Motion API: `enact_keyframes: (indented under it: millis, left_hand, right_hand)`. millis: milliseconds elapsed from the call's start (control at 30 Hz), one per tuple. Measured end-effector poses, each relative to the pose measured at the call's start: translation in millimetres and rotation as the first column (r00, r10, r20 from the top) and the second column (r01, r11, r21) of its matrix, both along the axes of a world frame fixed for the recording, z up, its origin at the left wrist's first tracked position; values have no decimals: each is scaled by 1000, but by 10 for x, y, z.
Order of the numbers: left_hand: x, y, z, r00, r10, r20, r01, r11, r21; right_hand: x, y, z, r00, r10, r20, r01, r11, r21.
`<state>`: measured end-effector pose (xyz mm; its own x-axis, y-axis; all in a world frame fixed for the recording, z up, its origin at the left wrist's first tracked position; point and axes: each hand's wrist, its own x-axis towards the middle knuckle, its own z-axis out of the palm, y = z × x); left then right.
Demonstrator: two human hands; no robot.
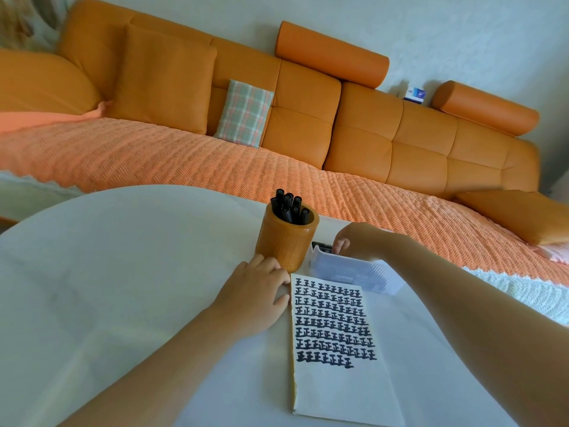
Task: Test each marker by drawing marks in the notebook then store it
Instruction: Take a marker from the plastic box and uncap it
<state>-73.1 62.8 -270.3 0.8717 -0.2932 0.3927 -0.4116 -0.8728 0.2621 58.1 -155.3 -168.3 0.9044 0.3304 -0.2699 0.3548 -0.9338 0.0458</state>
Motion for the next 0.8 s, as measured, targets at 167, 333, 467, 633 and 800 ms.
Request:
enact_keyframes:
  millis: [167, 333, 467, 633, 800]
  left_hand:
    - [-10, -3, 9, 1000, -2, -4, 2, 1000, 18]
    - [-21, -1, 20, 1000, -3, -1, 3, 1000, 12]
    - [-20, 0, 28, 1000, -11, -1, 11, 1000, 8]
    - [-20, 7, 86, 1000, -7, -12, 6, 998, -60]
    - [-36, -35, 181, 1000, 28, 7, -25, 975, -221]
  right_hand:
    - [8, 36, -5, 999, 26, -33, -28, 999, -38]
    - [43, 55, -35, 999, 43, -17, -44, 997, -61]
    - [20, 22, -11, 1000, 17, -5, -17, 1000, 22]
    - [-227, 14, 211, 984, -32, 175, -17, 961, 276]
    - [-692, -38, 322, 922, -104, 373, -141, 806, 575]
